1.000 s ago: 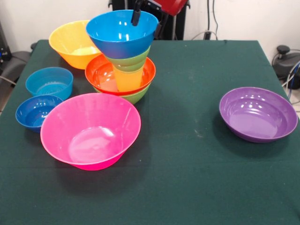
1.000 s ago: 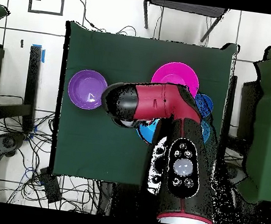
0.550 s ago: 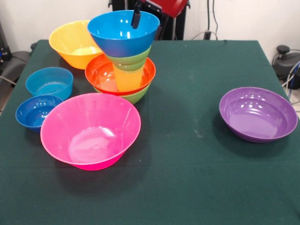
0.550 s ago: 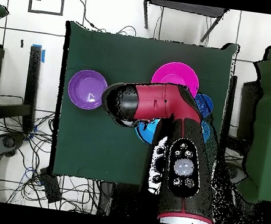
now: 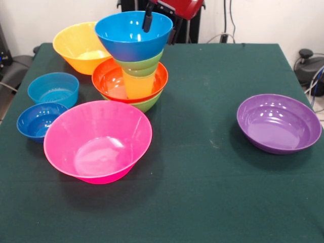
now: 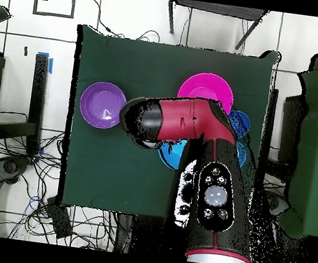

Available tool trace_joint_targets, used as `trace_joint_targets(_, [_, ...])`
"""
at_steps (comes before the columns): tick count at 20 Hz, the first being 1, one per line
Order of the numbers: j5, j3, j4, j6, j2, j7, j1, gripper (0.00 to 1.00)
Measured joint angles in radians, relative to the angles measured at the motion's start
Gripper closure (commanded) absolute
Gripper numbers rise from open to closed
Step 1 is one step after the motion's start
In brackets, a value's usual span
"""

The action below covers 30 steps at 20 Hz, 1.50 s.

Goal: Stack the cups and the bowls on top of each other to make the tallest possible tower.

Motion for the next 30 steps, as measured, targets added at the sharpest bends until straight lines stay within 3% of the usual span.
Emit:
trace_joint_targets(21, [0.011,0.008,0.001,0.014,-0.022,0.000,0.000,0.00])
trace_joint_targets(30, [0.064,0.036,0.001,0.064,-0.054,0.000,0.002,0.00])
